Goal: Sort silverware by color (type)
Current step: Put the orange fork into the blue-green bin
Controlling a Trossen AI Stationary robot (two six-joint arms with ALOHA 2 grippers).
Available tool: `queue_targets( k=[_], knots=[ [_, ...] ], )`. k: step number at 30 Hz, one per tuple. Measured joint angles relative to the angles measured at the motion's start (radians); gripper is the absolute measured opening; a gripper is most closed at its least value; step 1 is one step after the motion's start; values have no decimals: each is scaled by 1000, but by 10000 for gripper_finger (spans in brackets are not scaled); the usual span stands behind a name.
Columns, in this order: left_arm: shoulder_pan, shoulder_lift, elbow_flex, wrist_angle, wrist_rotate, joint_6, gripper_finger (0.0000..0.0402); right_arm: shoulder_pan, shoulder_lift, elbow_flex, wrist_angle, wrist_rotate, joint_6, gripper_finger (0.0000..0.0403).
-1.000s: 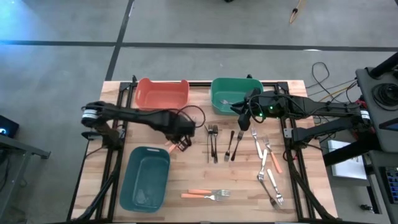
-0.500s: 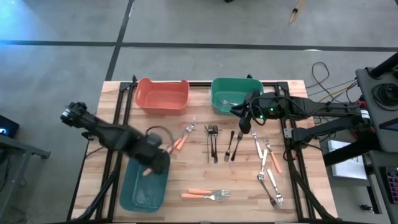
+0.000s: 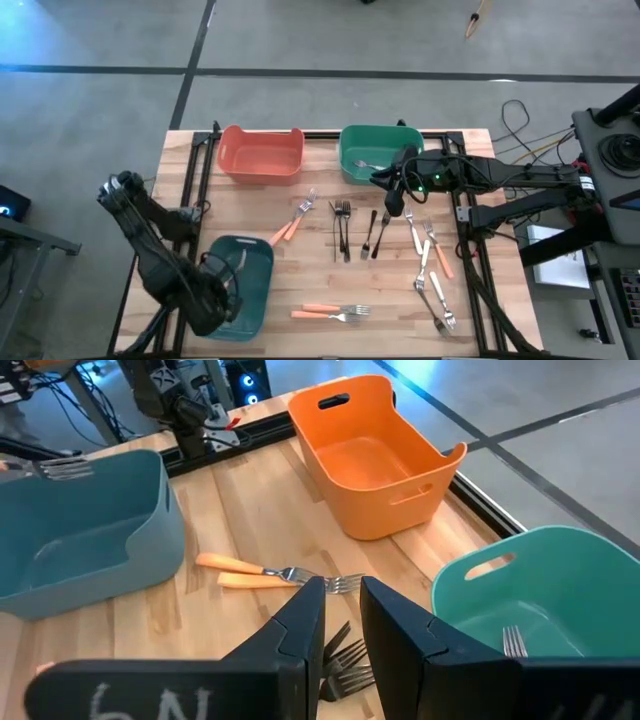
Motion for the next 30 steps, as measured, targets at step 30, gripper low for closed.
queue_targets(
  k=[30],
  knots=[
    [63,16,-378,400,15,18,24,0,0,0,1,11,74,59]
  ],
)
